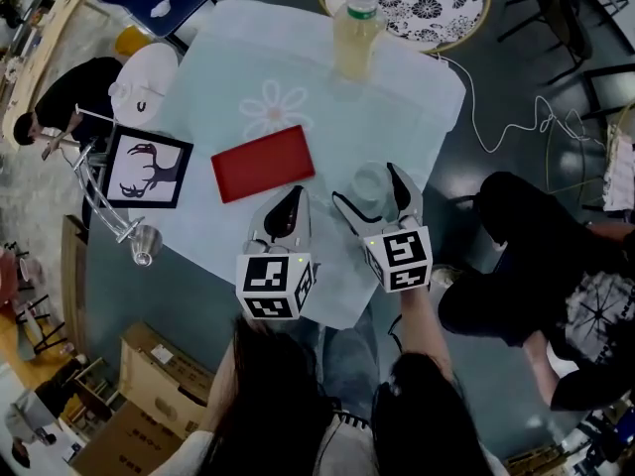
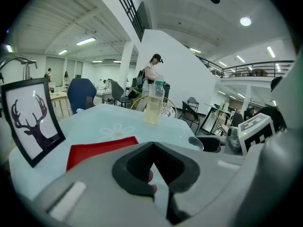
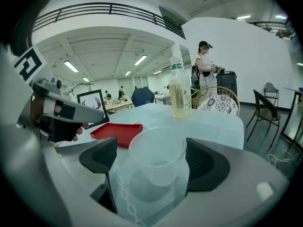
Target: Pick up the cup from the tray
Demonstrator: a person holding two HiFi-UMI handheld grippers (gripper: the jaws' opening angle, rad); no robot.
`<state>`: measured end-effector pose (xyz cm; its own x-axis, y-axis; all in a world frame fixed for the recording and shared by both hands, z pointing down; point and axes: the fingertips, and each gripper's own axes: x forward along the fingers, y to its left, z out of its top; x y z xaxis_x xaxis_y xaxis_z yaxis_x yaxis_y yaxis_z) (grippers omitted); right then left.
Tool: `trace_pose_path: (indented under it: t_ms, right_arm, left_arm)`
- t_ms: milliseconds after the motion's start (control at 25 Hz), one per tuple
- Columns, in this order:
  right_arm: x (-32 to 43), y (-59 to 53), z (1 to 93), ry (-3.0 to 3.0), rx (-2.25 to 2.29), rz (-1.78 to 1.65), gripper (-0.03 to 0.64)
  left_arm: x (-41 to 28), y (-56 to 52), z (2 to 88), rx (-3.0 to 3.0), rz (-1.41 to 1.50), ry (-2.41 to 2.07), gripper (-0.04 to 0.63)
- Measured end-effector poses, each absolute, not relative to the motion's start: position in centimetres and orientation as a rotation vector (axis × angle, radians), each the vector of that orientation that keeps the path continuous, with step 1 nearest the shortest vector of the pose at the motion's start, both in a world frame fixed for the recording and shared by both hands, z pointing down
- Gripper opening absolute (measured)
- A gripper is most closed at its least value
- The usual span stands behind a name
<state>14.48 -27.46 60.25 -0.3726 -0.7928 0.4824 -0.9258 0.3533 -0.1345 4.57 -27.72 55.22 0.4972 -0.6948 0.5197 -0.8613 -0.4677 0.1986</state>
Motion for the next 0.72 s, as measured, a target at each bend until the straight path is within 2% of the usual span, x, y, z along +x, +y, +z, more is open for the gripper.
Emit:
trace_pose_path:
  t_ms: [480, 720]
  right_arm:
    - [13.8, -24.5, 51.2, -2.326, 1.587, 0.414, 0.462]
    - [12.8, -21.2, 45.0, -2.344, 1.646, 0.33, 0.279]
  left_arm:
    - [4.1, -25.7, 48.8, 2.397, 0.429, -1.289, 0.0]
    - [4.6, -23.1, 43.7, 2.494, 0.36, -1.246, 0.0]
